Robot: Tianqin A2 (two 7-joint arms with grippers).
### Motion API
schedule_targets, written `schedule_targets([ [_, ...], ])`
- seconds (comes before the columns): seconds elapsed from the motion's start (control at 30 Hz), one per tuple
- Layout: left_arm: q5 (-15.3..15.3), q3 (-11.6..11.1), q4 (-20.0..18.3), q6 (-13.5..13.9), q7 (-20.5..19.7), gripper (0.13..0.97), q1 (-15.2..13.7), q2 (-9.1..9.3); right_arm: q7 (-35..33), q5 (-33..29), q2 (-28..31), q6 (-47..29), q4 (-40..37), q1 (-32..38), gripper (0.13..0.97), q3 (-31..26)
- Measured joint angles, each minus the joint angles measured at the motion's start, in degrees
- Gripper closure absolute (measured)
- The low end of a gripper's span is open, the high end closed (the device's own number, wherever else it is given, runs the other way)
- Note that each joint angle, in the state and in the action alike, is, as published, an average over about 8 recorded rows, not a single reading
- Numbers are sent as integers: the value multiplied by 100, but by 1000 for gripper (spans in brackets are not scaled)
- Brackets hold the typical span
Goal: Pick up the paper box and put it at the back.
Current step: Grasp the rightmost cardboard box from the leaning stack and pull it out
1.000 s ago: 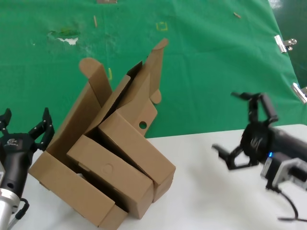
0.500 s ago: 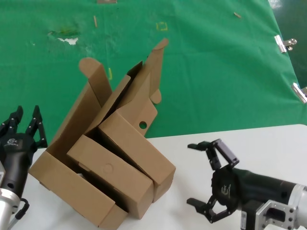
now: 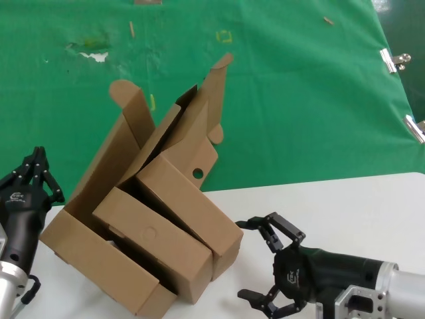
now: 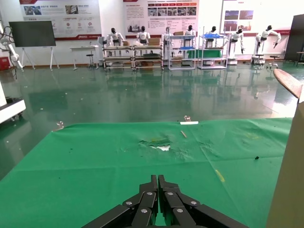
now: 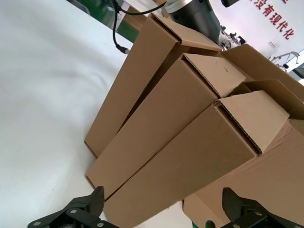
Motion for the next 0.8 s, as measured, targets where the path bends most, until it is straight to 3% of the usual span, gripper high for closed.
schedule_targets([
  [0.3,1,0,0,0,0,951,0,0,-51,7,-164,-107,-316,304,301,-185],
  [0.8,1,0,0,0,0,957,0,0,273,54,-224,-125,-403,477,646,-281],
])
